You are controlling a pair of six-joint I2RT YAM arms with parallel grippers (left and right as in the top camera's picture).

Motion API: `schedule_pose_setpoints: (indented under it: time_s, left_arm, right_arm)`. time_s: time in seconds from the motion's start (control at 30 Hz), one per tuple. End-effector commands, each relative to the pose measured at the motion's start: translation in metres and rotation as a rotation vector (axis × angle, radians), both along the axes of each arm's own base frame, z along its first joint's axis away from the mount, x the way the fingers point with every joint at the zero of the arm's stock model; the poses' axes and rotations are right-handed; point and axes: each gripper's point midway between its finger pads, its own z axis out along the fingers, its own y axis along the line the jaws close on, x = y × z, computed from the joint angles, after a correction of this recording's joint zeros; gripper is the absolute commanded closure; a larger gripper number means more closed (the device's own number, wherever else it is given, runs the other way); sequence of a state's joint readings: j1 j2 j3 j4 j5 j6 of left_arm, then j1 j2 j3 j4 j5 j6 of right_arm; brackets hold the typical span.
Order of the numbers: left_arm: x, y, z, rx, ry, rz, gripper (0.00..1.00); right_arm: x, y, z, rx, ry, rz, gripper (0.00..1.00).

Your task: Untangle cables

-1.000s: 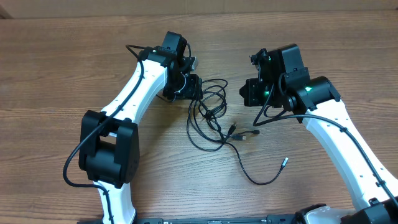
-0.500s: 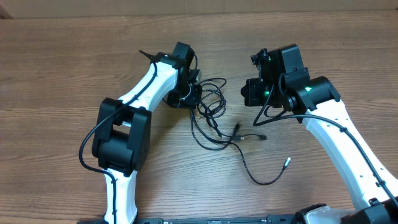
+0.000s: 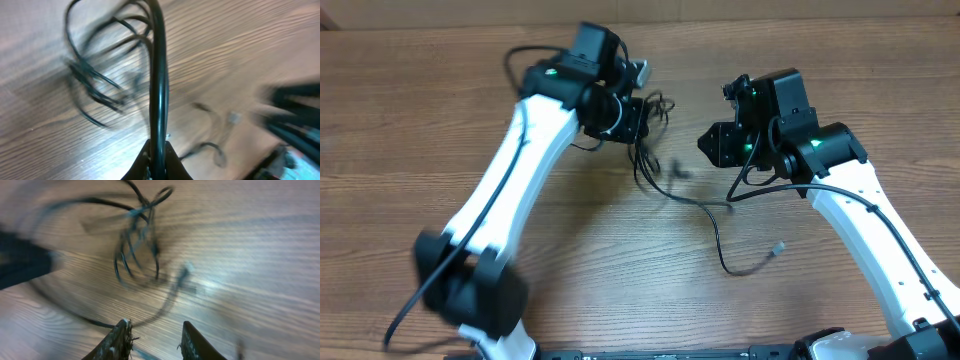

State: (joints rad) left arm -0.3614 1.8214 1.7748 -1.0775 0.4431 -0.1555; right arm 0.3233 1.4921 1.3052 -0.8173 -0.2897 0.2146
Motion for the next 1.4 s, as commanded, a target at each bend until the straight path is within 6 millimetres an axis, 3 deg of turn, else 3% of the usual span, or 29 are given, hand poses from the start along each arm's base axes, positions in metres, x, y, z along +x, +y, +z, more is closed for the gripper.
schedule_pose_setpoints:
  time_s: [0.0,0.3,0.47,0.6,0.8,0.93,1.27,1.3,1.37]
  left_arm:
    - [-0.021,-0.014,0.045,-0.082,-0.075,-0.071,0.96]
    - [-0.052,-0.033,0.076,-0.121,-0.142,-0.165,0.96]
    - [-0.057,-0.032,0.087,-0.134,-0.17,-0.17,0.96]
    - [-0.06,-0.031,0.105,-0.157,-0.229,-0.171,0.96]
    - [-0.071,-0.031,0.131,-0.209,-0.293,-0.187,0.96]
    - [-0.078,-0.034,0.14,-0.25,-0.287,-0.2,0.96]
    - [-0.079,-0.034,0.151,-0.266,-0.328,-0.203,0.96]
    - [-0.08,-0.033,0.153,-0.269,-0.338,-0.203,0.96]
    - [-0.08,-0.029,0.158,-0.261,-0.362,-0.191,0.96]
  right_arm:
    - [0.005,0.016,0.024,0.086,-0.052,0.05,0.69]
    - [0.011,0.031,0.04,0.178,-0.093,0.077,0.69]
    - [0.015,0.032,0.043,0.201,-0.094,0.051,0.58]
    - [0.015,0.032,0.033,0.191,-0.061,0.048,0.46]
    - [0.02,0.034,0.012,0.175,-0.011,0.044,0.44]
    - [0.025,0.035,0.008,0.176,-0.013,0.044,0.54]
    - [0.032,0.023,0.002,0.108,-0.031,-0.014,0.56]
    - [0.033,0.023,0.002,0.11,-0.035,-0.013,0.62]
    - [0.034,0.023,0.003,0.111,-0.041,-0.013,0.85]
